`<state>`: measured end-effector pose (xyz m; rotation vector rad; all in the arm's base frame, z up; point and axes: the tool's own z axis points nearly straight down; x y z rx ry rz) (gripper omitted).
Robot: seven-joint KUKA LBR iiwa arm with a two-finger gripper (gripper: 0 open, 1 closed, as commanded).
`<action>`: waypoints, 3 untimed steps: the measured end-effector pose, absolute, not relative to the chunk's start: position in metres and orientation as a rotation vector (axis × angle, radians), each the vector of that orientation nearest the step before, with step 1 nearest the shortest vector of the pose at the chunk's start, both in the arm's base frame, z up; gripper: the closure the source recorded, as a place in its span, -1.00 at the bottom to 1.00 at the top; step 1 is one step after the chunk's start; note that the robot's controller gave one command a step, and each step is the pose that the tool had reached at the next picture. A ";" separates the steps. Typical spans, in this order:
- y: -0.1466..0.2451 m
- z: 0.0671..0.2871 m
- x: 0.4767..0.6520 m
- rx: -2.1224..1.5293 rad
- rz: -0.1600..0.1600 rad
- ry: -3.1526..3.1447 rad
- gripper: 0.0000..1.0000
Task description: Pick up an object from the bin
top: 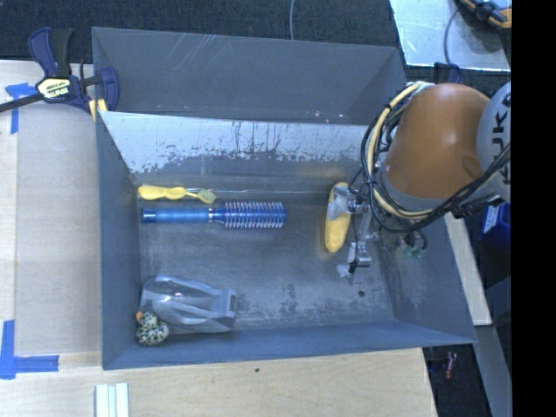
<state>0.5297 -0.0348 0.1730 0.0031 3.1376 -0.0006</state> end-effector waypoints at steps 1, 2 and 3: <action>-0.114 0.128 0.580 0.154 -0.001 3.128 -1.00; -0.131 0.137 0.522 -0.018 0.001 3.133 -1.00; -0.127 0.132 0.557 -0.027 -0.003 3.130 -1.00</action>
Offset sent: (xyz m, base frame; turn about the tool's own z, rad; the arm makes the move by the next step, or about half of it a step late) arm -0.0480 -0.1091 -0.0267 -0.0869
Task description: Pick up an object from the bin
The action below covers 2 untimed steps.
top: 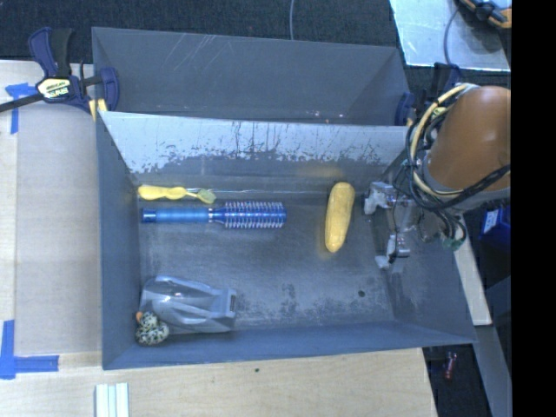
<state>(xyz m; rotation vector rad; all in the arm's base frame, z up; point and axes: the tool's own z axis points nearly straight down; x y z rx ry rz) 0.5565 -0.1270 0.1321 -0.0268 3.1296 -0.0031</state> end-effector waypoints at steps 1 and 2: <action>-0.126 0.128 0.583 -0.228 -0.004 3.123 -1.00; -0.081 0.131 0.625 -0.054 -0.003 3.121 -1.00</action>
Offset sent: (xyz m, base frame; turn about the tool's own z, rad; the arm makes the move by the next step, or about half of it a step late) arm 0.0707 0.0513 -0.0017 -0.0187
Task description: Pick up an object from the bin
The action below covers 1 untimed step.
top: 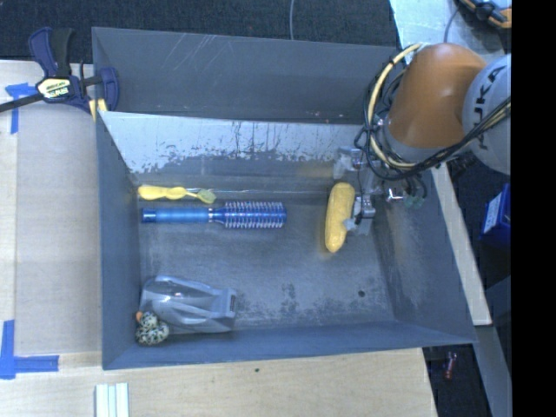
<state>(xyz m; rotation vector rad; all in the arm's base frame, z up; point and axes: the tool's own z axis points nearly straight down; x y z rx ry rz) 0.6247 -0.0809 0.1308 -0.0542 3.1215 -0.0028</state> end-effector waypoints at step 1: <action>-0.081 0.128 0.628 -0.102 -0.004 3.125 -1.00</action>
Offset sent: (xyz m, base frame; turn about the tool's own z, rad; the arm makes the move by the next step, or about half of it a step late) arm -0.0037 -0.0546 -0.0608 0.1169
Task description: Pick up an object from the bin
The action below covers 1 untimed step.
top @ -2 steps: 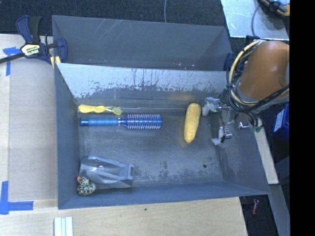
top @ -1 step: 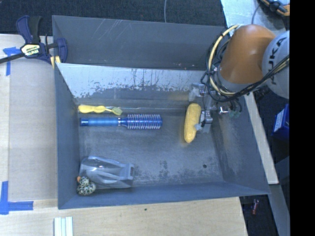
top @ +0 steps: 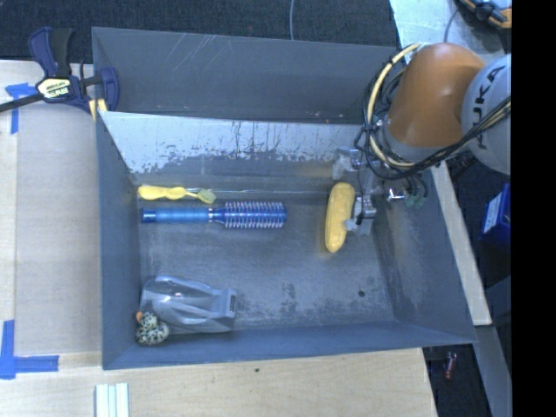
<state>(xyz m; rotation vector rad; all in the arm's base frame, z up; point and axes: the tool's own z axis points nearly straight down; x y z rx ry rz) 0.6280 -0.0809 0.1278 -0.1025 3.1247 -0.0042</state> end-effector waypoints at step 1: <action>-0.132 0.076 0.623 0.124 0.000 3.113 -1.00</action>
Offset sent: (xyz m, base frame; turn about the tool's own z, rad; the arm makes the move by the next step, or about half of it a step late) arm -0.0022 -0.0496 -0.0548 0.2777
